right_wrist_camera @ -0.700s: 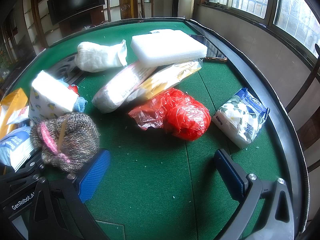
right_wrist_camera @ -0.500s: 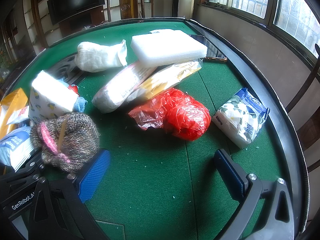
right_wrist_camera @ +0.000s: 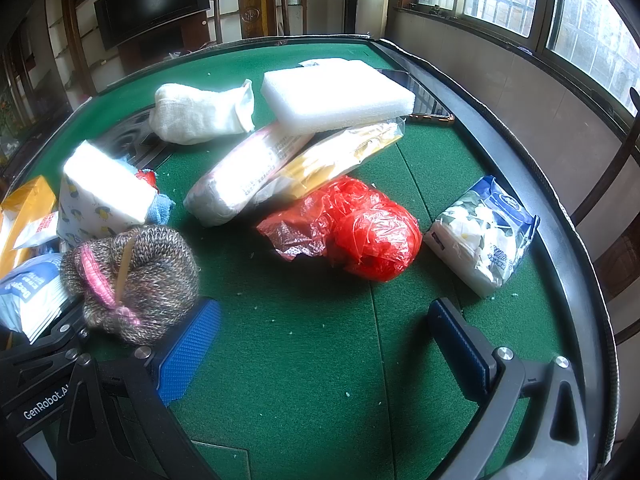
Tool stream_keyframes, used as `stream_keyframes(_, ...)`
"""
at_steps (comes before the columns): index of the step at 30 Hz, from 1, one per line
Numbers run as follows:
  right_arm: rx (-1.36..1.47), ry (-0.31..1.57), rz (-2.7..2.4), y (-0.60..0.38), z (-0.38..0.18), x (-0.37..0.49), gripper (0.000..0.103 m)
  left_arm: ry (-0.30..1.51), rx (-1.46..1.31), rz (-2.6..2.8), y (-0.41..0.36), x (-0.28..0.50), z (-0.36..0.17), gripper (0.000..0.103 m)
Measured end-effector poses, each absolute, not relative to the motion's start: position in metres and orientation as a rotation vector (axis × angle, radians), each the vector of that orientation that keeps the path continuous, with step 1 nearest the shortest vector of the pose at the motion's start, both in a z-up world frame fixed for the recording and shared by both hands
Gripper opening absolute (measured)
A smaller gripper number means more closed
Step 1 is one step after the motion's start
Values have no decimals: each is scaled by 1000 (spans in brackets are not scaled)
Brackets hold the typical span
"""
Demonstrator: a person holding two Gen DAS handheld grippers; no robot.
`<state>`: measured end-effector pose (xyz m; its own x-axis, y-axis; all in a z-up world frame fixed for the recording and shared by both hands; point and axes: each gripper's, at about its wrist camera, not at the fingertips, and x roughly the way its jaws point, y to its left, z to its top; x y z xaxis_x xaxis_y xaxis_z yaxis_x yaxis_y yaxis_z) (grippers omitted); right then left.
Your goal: Organize soft objects
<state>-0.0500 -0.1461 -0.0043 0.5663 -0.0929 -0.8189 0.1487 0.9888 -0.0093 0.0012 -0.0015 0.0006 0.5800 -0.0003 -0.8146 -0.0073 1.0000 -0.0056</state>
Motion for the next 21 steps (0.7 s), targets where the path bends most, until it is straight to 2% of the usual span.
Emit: stream_keyframes(21, 59, 960, -137, -145, -3, -50, 102, 953, -10, 7, -1, -1, -1, 103)
